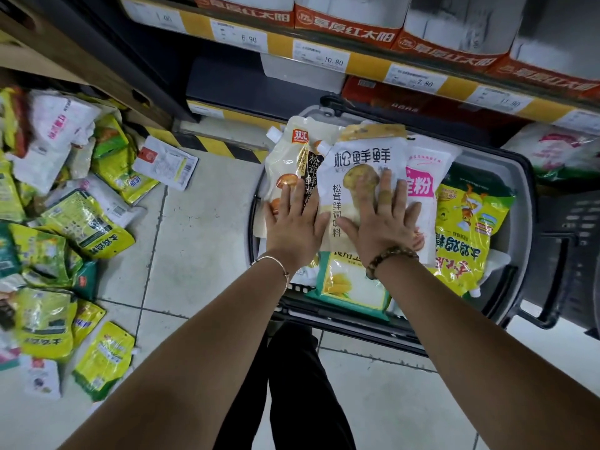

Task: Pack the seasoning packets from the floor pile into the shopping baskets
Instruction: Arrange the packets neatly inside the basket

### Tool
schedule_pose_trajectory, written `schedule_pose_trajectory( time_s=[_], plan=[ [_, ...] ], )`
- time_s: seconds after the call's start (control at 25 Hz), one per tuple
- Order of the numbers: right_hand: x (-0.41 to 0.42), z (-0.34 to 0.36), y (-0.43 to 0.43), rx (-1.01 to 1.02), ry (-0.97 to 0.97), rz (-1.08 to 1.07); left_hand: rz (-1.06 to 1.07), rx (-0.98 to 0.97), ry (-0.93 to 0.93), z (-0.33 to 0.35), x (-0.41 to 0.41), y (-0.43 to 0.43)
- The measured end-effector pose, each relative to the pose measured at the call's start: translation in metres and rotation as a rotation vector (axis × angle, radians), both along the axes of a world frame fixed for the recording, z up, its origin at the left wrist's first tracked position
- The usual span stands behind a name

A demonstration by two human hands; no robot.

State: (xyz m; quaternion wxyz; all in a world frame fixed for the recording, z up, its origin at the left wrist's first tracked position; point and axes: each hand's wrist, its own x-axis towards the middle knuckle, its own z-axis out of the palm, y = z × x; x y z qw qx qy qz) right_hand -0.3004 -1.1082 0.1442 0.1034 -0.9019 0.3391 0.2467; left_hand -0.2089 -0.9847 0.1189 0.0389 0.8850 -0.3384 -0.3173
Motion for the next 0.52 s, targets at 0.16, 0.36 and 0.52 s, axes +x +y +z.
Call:
schedule_pose_trajectory(
  time_s=[0.16, 0.36, 0.52],
  plan=[
    [0.003, 0.002, -0.001, 0.01, 0.052, 0.013, 0.036, -0.03, 0.03, 0.011, 0.005, 0.0],
    [0.005, 0.013, 0.002, 0.02, -0.021, -0.054, 0.245, -0.177, 0.016, 0.046, 0.012, 0.02],
    [0.023, 0.035, 0.042, 0.087, -0.27, -0.111, 0.403, -0.244, 0.026, 0.063, 0.019, 0.069]
  ],
)
